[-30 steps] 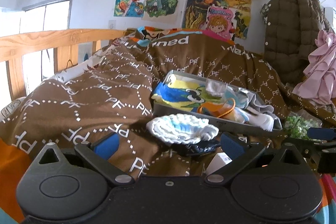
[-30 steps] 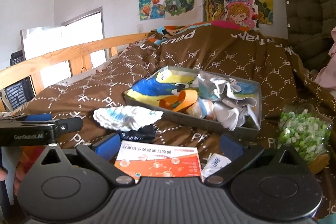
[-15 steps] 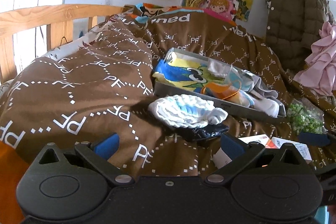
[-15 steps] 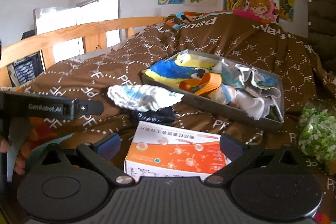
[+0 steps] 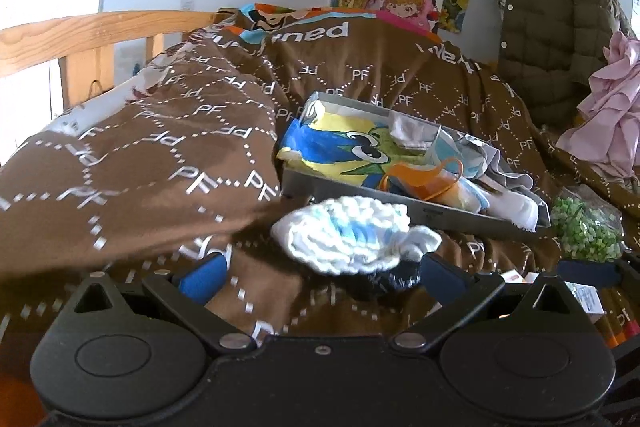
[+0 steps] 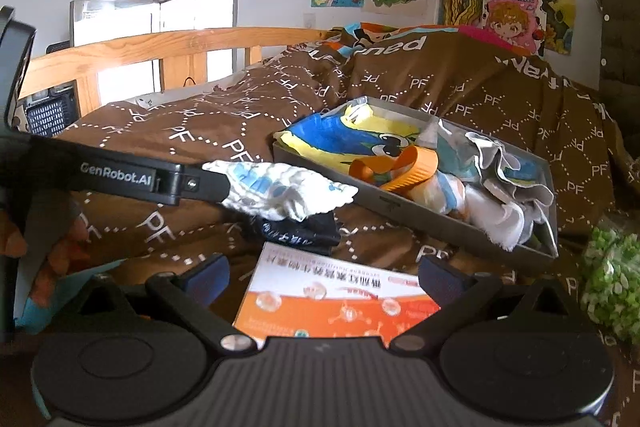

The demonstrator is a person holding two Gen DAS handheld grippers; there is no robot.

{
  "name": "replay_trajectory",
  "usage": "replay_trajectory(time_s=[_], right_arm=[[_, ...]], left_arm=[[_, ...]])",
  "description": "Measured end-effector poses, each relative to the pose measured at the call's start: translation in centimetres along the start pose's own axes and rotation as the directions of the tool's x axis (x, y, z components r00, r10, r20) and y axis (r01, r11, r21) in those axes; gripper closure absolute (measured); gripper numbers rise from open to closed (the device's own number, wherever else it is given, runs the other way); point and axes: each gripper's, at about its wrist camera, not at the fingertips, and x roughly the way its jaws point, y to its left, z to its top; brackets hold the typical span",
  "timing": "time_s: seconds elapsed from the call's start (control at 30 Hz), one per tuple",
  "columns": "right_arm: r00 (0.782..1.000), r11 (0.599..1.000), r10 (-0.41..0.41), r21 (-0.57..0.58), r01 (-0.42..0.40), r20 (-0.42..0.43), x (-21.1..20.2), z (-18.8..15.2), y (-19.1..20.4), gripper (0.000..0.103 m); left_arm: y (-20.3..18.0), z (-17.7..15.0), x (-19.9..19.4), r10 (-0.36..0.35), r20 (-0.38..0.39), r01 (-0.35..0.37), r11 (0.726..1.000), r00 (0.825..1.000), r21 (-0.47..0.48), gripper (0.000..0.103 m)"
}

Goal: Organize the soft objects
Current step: 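Lower both open tools onto the white-and-blue cloth and the black glove, then grasp the white-and-blue cloth with the left tool while the right tool grasps the black glove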

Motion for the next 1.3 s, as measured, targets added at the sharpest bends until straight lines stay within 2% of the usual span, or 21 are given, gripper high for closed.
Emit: replay_trajectory(time_s=[0.3, 0.5, 0.6, 0.7, 0.83, 0.9, 0.97, 1.07, 1.17, 1.3], right_arm=[[0.999, 0.998, 0.039, 0.043, -0.039, -0.013, 3.1, 0.8, -1.4, 0.0], [0.996, 0.993, 0.079, 0.087, -0.075, -0.042, 4.7, 1.0, -2.4, 0.0], [0.994, 0.993, 0.092, 0.079, -0.088, -0.058, 5.5, 1.1, -2.4, 0.0], [0.991, 0.991, 0.117, 0.07, -0.112, -0.067, 6.3, 1.4, -2.0, 0.0], [0.987, 0.99, 0.141, 0.033, -0.139, -0.08, 7.4, 1.8, -1.3, 0.0], [0.985, 0.989, 0.146, 0.031, -0.144, -0.087, 7.9, 1.8, -1.2, 0.0], [0.984, 0.987, 0.157, 0.039, -0.154, -0.086, 8.0, 1.8, -1.3, 0.001], [0.982, 0.985, 0.167, 0.052, -0.163, -0.091, 8.4, 2.1, -1.5, 0.001], [0.978, 0.985, 0.171, 0.04, -0.167, -0.119, 8.7, 2.6, -1.6, 0.003], [0.972, 0.985, 0.173, 0.027, -0.171, -0.158, 9.3, 3.2, -1.6, 0.004]], left_arm=[[1.6, 1.8, 3.3, -0.064, -0.05, 0.066, 0.996, 0.997, 0.051, 0.001], [3.1, 3.1, 5.6, -0.172, -0.103, 0.176, 0.984, 0.98, 0.031, 0.001], [3.2, 3.7, 6.5, -0.192, -0.131, 0.197, 0.98, 0.973, 0.032, 0.003], [3.2, 4.2, 7.1, -0.211, -0.162, 0.219, 0.975, 0.964, 0.036, 0.009], [3.2, 4.4, 8.2, -0.189, -0.227, 0.208, 0.976, 0.955, 0.061, 0.026], [3.4, 4.3, 8.6, -0.18, -0.255, 0.204, 0.976, 0.95, 0.07, 0.037], [3.7, 4.3, 8.9, -0.176, -0.271, 0.201, 0.978, 0.946, 0.064, 0.054], [4.5, 4.2, 9.1, -0.172, -0.271, 0.187, 0.982, 0.947, 0.028, 0.066], [5.2, 4.1, 9.1, -0.175, -0.256, 0.18, 0.984, 0.951, -0.004, 0.074], [5.3, 4.1, 8.9, -0.16, -0.246, 0.161, 0.987, 0.956, -0.016, 0.079]])
